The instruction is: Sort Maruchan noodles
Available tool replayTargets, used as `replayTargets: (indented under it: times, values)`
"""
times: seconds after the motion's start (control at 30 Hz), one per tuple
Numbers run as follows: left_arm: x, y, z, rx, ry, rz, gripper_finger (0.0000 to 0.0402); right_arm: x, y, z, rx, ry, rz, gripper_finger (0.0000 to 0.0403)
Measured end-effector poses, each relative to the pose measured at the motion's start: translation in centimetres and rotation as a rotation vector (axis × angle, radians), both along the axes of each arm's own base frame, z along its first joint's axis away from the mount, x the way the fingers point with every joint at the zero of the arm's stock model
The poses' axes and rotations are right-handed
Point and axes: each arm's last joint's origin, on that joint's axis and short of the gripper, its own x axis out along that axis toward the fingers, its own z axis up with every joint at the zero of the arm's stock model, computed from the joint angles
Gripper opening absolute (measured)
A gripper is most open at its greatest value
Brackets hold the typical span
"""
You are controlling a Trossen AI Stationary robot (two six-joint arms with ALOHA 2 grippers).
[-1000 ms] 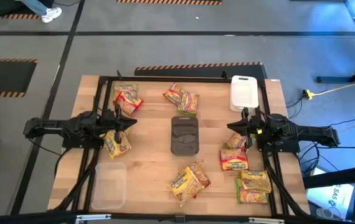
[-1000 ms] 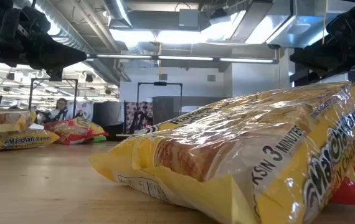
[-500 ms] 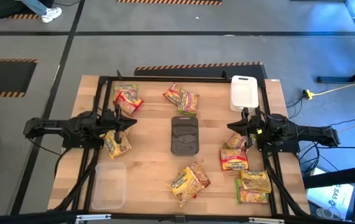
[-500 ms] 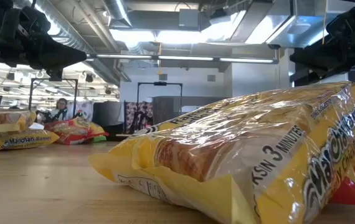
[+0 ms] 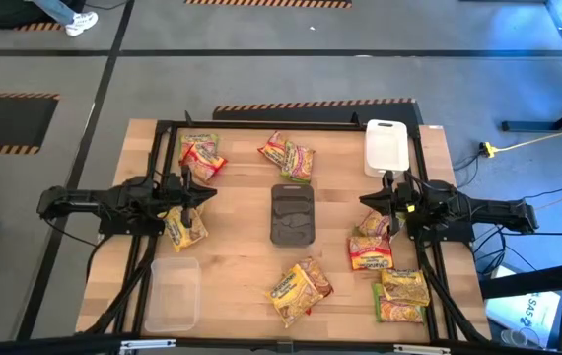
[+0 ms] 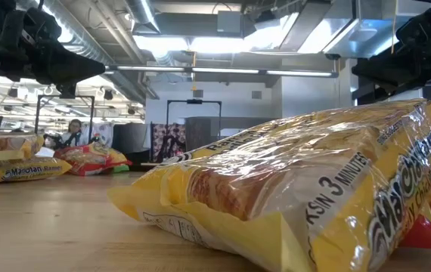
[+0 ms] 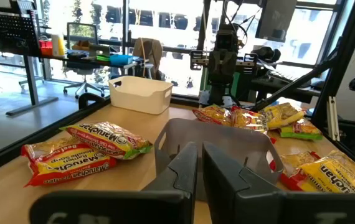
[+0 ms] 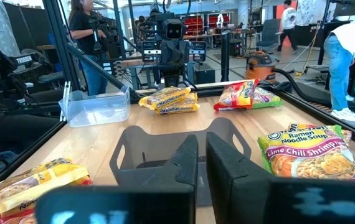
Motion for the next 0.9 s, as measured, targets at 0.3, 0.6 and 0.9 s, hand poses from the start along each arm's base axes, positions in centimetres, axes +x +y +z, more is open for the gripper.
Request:
replayTargets:
  times: [0.3,0.6,0.9]
  values:
    - [0.0,0.0,0.0,0.0,0.0,0.0,0.0018,0.0,0.0,0.0,0.0,0.0,0.0,0.0012]
    - [0.0,0.1,0.2,0.061,-0.013,0.031,0.0018,0.0,0.0,0.0,0.0,0.0,0.0,0.0012]
    - [-0.6,0.1,2.8,-0.023,-0.305,0.039,0.0018,0.0,0.0,0.0,0.0,-0.005,-0.001,0.0012]
